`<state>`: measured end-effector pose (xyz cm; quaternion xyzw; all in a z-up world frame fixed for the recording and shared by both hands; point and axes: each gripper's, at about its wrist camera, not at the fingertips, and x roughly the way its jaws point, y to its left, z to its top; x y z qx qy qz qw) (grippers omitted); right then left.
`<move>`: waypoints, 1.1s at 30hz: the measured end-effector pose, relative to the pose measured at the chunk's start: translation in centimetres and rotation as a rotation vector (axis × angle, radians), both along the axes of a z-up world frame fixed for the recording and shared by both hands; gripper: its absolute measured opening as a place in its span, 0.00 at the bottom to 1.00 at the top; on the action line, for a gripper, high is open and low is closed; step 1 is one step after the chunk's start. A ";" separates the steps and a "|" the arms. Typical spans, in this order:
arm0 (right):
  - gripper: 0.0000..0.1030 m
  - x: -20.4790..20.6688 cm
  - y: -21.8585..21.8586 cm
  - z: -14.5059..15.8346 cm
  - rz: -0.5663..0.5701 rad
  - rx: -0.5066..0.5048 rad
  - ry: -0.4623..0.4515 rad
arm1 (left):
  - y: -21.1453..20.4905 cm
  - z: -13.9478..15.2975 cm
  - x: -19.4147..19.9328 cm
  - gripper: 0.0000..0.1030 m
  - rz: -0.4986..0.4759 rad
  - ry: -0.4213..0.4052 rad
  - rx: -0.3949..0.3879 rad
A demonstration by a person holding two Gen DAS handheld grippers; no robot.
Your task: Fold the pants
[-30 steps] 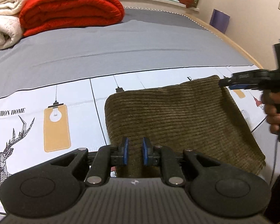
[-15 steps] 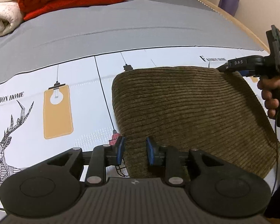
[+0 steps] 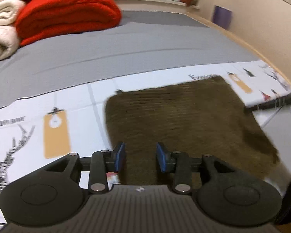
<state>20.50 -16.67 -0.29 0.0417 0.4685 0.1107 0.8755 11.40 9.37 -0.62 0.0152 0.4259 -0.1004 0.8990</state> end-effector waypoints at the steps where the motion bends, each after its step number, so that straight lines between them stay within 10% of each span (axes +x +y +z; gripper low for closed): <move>1: 0.51 -1.5 0.3 -0.5 0.059 -0.036 0.035 | -0.5 -0.5 -0.1 0.43 -0.016 0.028 0.010; 6: 0.55 -5.0 -0.3 -3.6 0.160 -0.098 0.145 | -3.7 -1.6 -0.6 0.57 -0.062 0.072 0.184; 12: 0.58 -9.0 -3.7 2.4 -0.091 0.031 -0.017 | -5.6 5.4 -4.6 0.94 -0.009 -0.207 0.148; 19: 0.93 -15.7 -3.0 8.5 -0.051 0.005 -0.288 | -5.5 12.7 -10.5 1.00 0.076 -0.318 -0.058; 24: 0.94 -16.8 -2.7 5.5 -0.076 0.017 -0.272 | -6.4 10.6 -13.4 1.00 0.218 -0.211 -0.155; 29: 0.92 -15.2 -1.8 4.3 -0.085 -0.021 -0.214 | -8.5 4.8 -13.1 1.00 0.261 -0.026 -0.010; 33: 0.92 -14.2 -1.3 3.3 -0.079 -0.028 -0.174 | -9.0 3.7 -11.3 1.00 0.226 -0.084 0.074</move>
